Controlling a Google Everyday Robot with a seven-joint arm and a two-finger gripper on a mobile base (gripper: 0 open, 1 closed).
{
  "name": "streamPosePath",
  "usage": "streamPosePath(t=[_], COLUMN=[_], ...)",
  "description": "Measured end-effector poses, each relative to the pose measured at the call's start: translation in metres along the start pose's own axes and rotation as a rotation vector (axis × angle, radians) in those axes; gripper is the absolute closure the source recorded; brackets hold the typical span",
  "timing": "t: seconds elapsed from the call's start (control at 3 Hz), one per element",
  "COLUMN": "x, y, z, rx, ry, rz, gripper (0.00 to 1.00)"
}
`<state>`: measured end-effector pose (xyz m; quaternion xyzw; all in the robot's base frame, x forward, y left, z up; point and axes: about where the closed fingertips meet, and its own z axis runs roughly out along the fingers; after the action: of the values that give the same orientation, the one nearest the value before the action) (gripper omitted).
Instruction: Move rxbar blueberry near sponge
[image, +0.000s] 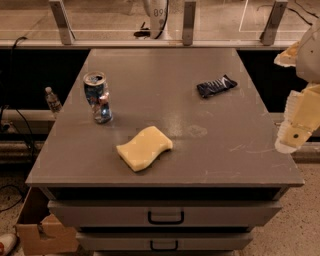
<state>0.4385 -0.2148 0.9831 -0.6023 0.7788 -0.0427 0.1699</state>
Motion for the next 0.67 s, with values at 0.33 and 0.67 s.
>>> streamPosePath(t=[0.33,0.67], x=[0.0,0.002], y=[0.0,-0.014], z=[0.0,0.008], rx=[0.0,-0.015], ry=[0.0,-0.013], rz=[0.0,-0.032], gripper=[0.0,0.0])
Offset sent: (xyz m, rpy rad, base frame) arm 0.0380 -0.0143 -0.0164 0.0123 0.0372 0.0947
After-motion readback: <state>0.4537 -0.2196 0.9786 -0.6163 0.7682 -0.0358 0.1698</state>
